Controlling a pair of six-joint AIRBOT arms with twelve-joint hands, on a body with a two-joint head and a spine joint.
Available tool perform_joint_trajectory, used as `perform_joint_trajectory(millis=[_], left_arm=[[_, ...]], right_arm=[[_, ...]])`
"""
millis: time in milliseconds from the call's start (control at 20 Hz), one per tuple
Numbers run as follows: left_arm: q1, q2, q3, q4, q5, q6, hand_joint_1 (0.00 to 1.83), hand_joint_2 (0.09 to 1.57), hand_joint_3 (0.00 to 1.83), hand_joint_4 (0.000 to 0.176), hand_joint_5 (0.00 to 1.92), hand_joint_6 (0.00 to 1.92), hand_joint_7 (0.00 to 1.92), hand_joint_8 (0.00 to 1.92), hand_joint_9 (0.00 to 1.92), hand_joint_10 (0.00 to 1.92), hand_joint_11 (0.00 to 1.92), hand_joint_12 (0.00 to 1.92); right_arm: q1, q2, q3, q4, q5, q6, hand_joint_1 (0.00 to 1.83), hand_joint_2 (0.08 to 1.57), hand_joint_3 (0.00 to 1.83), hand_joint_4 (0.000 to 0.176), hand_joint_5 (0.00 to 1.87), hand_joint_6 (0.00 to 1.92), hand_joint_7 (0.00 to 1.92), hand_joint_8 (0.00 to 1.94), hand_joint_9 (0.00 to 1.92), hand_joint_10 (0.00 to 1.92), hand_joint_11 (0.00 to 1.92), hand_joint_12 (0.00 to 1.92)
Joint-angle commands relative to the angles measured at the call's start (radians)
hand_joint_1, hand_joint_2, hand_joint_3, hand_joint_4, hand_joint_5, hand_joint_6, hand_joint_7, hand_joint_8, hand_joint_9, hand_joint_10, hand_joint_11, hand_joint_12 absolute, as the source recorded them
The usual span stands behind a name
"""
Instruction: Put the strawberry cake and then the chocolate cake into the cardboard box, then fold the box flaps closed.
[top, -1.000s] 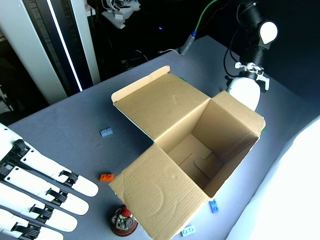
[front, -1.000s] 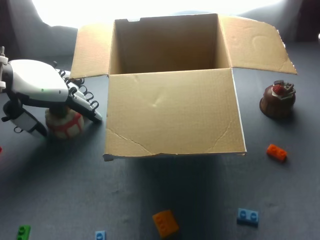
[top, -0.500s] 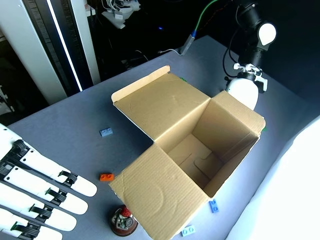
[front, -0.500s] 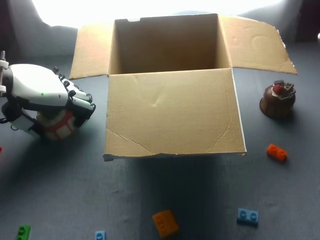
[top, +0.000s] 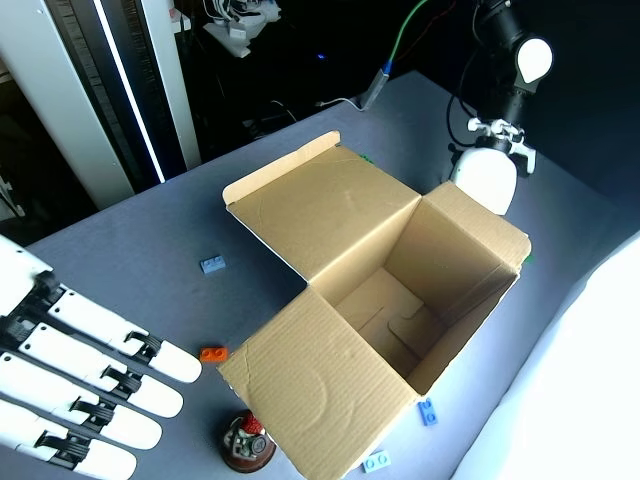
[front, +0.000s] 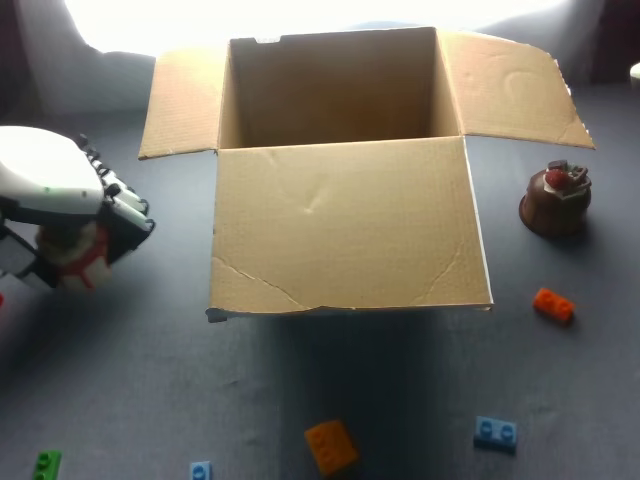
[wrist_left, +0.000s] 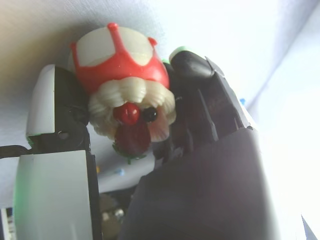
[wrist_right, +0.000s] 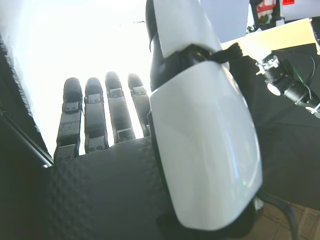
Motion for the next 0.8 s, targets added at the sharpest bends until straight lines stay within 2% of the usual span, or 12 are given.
perform_joint_trajectory(millis=[0, 200, 350, 500, 600, 650, 700, 750], left_arm=[[-0.022, 0.024, -0.005, -0.060, -0.012, 0.006, 1.26, 1.37, 0.00, 0.000, 0.56, 1.56, 0.43, 1.82, 0.51, 1.84, 0.46, 1.92], [-0.074, 0.080, -0.046, -0.036, -0.035, 0.006, 1.26, 1.36, 0.00, 0.000, 0.57, 1.56, 0.46, 1.75, 0.54, 1.84, 0.52, 1.92], [-0.149, 0.116, -0.076, 0.025, -0.043, 0.001, 1.27, 1.35, 0.00, 0.000, 0.56, 1.53, 0.47, 1.73, 0.57, 1.83, 0.51, 1.92], [-0.234, 0.125, -0.065, 0.085, -0.057, -0.040, 1.26, 1.37, 0.00, 0.000, 0.55, 1.59, 0.44, 1.76, 0.54, 1.84, 0.49, 1.92], [-0.294, 0.126, -0.055, 0.132, -0.068, -0.064, 1.26, 1.36, 0.00, 0.000, 0.56, 1.59, 0.45, 1.74, 0.54, 1.83, 0.48, 1.92], [-0.322, 0.126, -0.049, 0.155, -0.071, -0.071, 1.26, 1.36, 0.00, 0.000, 0.56, 1.55, 0.46, 1.76, 0.55, 1.85, 0.48, 1.92], [-0.353, 0.123, -0.040, 0.185, -0.075, -0.080, 1.26, 1.36, 0.00, 0.000, 0.56, 1.54, 0.45, 1.76, 0.56, 1.85, 0.50, 1.92], [-0.383, 0.121, -0.032, 0.214, -0.077, -0.088, 1.26, 1.36, 0.00, 0.000, 0.56, 1.54, 0.45, 1.76, 0.56, 1.85, 0.51, 1.92]], right_arm=[[0.013, 0.012, 0.003, 0.004, 0.118, -0.003, 1.05, 1.05, 0.00, 0.006, 0.06, 0.01, 0.06, 0.00, 0.05, 0.00, 0.00, 0.27], [0.013, 0.012, 0.001, 0.004, 0.125, -0.003, 1.05, 1.05, 0.00, 0.008, 0.05, 0.00, 0.08, 0.01, 0.06, 0.00, 0.00, 0.23], [0.013, 0.013, 0.001, 0.004, 0.126, -0.003, 1.02, 1.03, 0.00, 0.000, 0.05, 0.00, 0.10, 0.00, 0.08, 0.00, 0.00, 0.37], [0.013, 0.013, 0.001, 0.004, 0.129, -0.003, 1.02, 1.05, 0.00, 0.000, 0.04, 0.01, 0.09, 0.00, 0.07, 0.00, 0.00, 0.32], [0.012, 0.013, 0.001, 0.004, 0.130, -0.003, 1.07, 1.03, 0.00, 0.001, 0.08, 0.01, 0.11, 0.00, 0.10, 0.01, 0.00, 0.35], [0.012, 0.012, 0.001, 0.004, 0.131, -0.003, 1.06, 1.04, 0.00, 0.002, 0.09, 0.01, 0.12, 0.01, 0.11, 0.01, 0.00, 0.35], [0.012, 0.012, 0.001, 0.004, 0.131, -0.003, 1.05, 1.04, 0.00, 0.004, 0.07, 0.00, 0.10, 0.00, 0.08, 0.01, 0.00, 0.28], [0.012, 0.012, 0.001, 0.004, 0.132, -0.003, 1.04, 1.05, 0.00, 0.002, 0.07, 0.00, 0.09, 0.00, 0.08, 0.00, 0.00, 0.30]])
